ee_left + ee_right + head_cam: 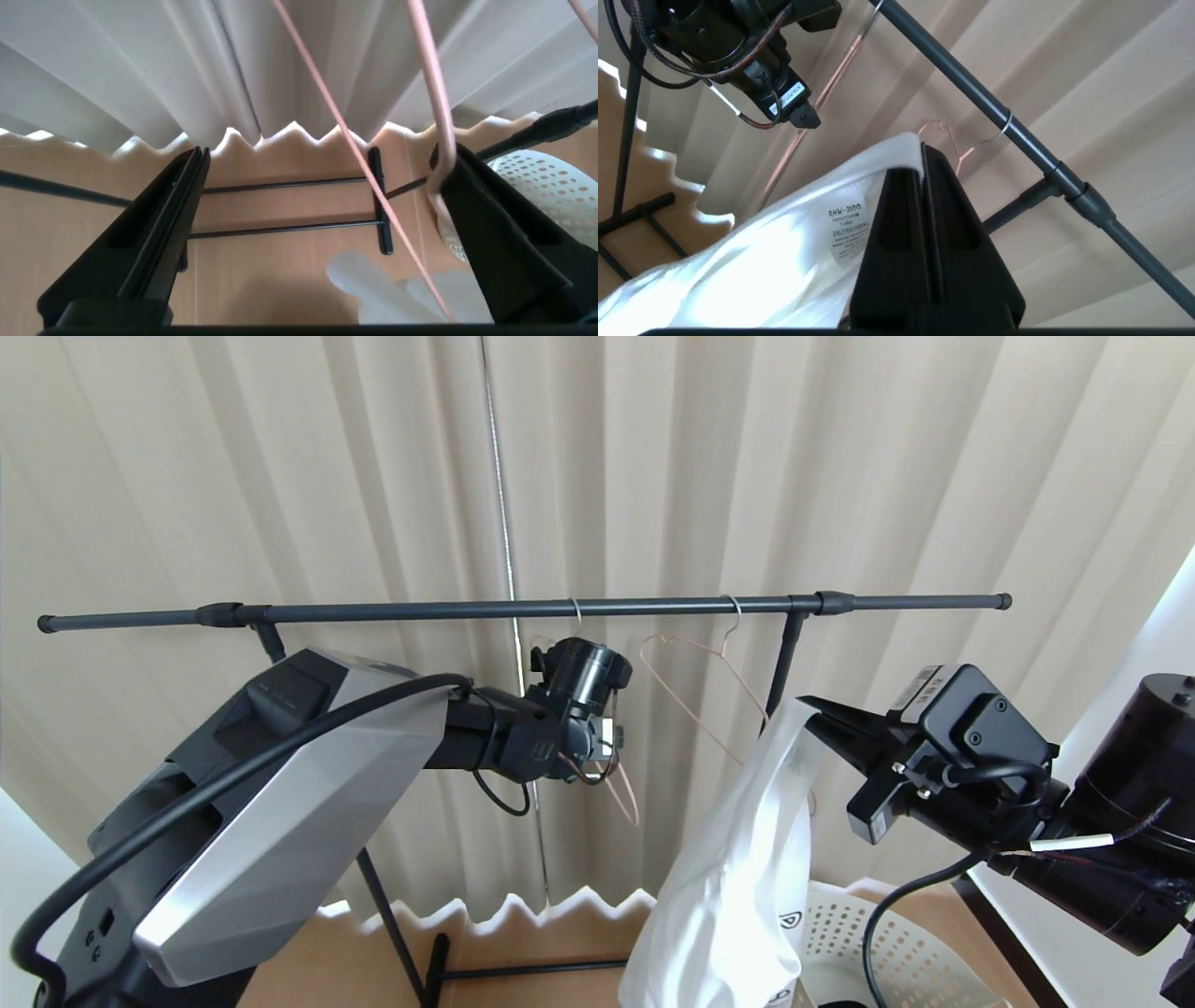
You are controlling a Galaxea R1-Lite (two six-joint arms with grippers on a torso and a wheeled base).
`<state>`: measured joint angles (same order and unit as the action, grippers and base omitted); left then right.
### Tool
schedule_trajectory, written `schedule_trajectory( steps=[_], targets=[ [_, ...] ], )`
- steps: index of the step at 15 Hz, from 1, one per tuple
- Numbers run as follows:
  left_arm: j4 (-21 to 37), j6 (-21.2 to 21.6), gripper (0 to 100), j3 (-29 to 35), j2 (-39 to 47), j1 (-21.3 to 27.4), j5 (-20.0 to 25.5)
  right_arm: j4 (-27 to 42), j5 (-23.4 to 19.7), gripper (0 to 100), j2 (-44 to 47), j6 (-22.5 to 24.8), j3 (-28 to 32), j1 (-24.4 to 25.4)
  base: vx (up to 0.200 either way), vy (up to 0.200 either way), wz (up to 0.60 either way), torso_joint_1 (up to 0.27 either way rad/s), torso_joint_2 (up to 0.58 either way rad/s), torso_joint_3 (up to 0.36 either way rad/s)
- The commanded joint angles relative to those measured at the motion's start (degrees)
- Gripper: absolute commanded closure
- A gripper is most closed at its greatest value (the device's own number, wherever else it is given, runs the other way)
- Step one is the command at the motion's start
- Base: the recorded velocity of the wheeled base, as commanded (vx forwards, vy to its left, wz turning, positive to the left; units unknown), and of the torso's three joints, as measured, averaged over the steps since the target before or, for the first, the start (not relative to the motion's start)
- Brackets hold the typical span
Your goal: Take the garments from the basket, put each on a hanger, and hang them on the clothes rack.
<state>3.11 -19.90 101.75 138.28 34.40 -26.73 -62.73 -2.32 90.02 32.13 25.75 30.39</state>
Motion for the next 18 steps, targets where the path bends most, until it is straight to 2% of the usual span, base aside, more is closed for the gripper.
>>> schedule_trajectory(
  steps=[1, 7, 18],
  targets=[
    [0.0, 0.0, 0, -0.1, -0.4, -0.1, -0.1, 0.0, 0.0, 100, 0.1, 0.0, -0.2, 0.0, 0.0, 0.0, 0.0, 0.0, 0.0, 0.0],
    [-0.4, 0.2, 0, 2.9, 3.2, -0.6, 0.2, 0.1, 0.0, 100, 0.3, 0.0, -0.3, 0.1, 0.0, 0.0, 0.0, 0.0, 0.0, 0.0],
    [-0.3, 0.5, 0, 3.7, 3.1, -0.5, 0.5, 0.0, 0.0, 100, 1.0, 0.0, -0.3, 0.3, 0.0, 0.0, 0.0, 0.0, 0.0, 0.0]
  ],
)
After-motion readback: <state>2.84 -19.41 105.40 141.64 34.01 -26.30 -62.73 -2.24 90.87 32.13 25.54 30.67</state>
